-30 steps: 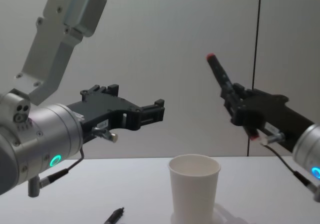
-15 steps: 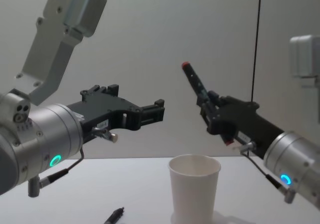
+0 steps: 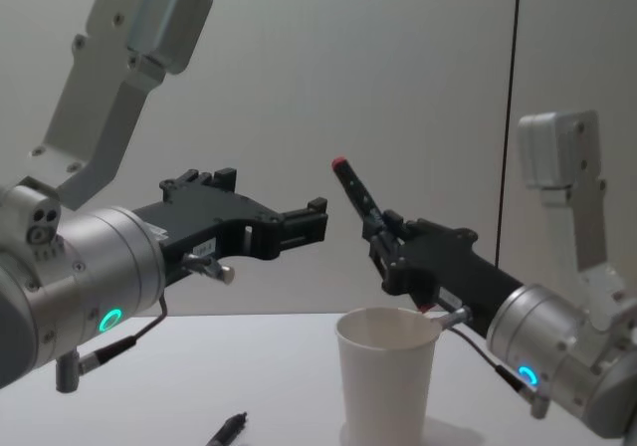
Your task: Place the pen into the pen holder.
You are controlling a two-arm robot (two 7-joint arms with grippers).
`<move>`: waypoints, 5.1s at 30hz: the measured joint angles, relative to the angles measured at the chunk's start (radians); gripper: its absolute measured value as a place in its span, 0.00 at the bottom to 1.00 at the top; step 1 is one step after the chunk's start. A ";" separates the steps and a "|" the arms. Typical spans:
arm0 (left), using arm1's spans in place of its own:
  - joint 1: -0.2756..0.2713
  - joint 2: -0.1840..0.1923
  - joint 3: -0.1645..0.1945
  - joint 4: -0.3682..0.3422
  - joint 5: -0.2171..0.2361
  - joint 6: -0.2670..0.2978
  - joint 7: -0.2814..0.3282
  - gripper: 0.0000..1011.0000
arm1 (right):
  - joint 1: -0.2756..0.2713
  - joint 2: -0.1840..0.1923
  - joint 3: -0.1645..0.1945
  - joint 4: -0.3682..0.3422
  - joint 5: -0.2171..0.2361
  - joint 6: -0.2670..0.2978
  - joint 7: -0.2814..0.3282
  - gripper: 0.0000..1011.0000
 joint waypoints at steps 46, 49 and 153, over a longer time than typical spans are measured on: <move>0.000 0.000 0.000 0.000 0.000 0.000 0.000 0.99 | 0.156 -0.068 0.003 0.306 0.038 -0.129 0.054 0.99; 0.000 0.000 0.000 0.000 0.000 0.000 0.000 0.99 | 0.135 -0.062 0.006 0.262 0.047 -0.107 0.054 0.99; -0.006 0.011 -0.059 0.084 -0.233 0.206 -0.036 0.99 | -0.469 0.200 0.110 -0.830 0.151 0.633 -0.376 0.99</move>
